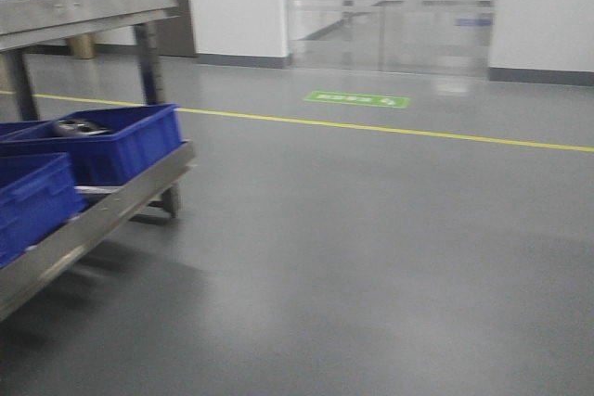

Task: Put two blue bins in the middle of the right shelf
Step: 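Turn and drive up to the rack with the red-bag blue bin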

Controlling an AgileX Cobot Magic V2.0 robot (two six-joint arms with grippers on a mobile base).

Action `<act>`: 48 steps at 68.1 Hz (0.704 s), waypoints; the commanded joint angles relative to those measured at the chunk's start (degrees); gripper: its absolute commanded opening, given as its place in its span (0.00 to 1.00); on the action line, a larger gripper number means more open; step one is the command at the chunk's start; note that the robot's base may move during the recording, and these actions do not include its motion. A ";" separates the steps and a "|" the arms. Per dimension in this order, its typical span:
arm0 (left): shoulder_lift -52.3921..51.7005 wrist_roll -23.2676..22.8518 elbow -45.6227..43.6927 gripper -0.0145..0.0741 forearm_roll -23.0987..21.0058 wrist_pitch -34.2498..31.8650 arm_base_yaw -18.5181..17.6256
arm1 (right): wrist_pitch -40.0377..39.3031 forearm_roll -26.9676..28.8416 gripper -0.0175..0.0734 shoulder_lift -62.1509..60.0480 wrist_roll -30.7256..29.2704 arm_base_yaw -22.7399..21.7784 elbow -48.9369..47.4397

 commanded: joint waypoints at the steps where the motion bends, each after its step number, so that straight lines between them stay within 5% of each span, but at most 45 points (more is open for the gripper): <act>1: -1.45 0.47 -1.29 0.04 -3.95 -4.62 -0.37 | -4.72 0.42 0.02 -0.66 0.64 -0.06 -0.90; 48: -1.45 0.47 -1.29 0.04 -3.95 -4.62 -0.37 | -4.72 0.42 0.02 -0.66 0.64 -0.06 -0.90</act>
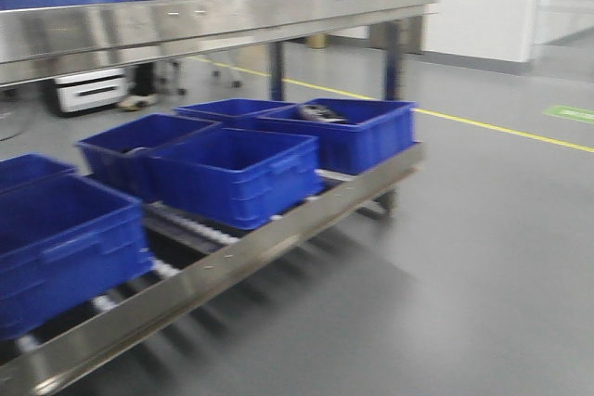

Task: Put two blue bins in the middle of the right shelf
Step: 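Turn and drive up to the rack with the red-bag blue bin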

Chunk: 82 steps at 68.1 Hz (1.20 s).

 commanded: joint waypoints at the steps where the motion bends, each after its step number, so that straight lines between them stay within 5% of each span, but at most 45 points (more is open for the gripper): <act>1: -1.45 0.47 -1.29 0.04 -3.95 -4.52 -0.37 | -4.61 0.42 0.02 -0.66 0.59 -0.06 -0.90; 82: -1.45 0.47 -1.29 0.04 -3.95 -4.52 -0.37 | -4.61 0.42 0.02 -0.66 0.59 -0.06 -0.90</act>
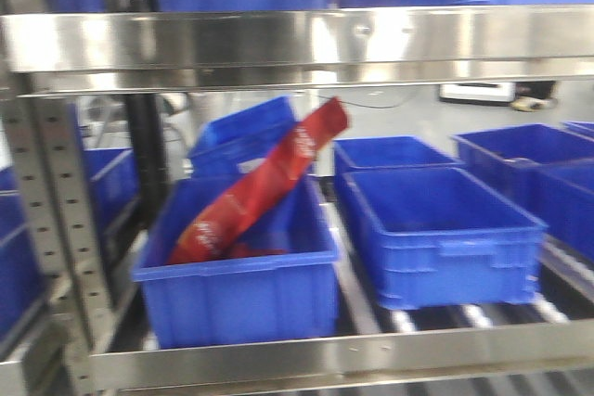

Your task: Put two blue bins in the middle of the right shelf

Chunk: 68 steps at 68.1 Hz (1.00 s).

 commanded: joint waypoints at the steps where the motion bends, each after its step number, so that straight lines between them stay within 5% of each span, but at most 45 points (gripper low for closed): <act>1: -1.45 0.47 -1.29 0.04 -4.06 -4.52 -0.37 | -4.61 0.42 0.02 -0.66 0.59 -0.06 -0.90; 68: -1.45 0.47 -1.29 0.04 -4.06 -4.52 -0.37 | -4.61 0.42 0.02 -0.66 0.59 -0.06 -0.90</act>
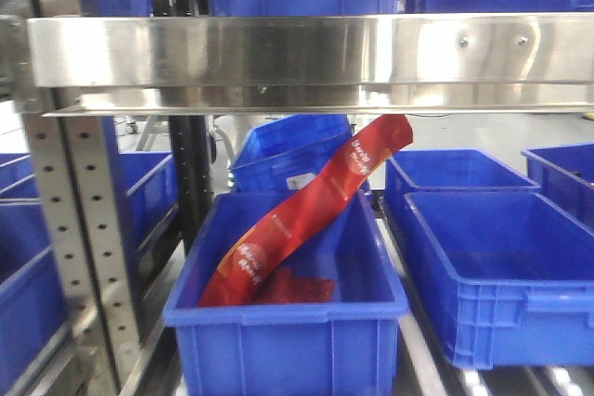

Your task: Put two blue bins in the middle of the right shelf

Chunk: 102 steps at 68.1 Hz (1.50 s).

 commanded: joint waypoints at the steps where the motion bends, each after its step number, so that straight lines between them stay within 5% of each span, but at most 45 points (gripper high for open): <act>1: -1.45 0.47 -1.29 0.04 -4.06 -4.52 -0.37 | -4.61 0.42 0.02 -0.66 0.59 -0.06 -0.90; 102: -1.45 0.47 -1.29 0.04 -4.06 -4.52 -0.37 | -4.61 0.42 0.02 -0.66 0.59 -0.06 -0.90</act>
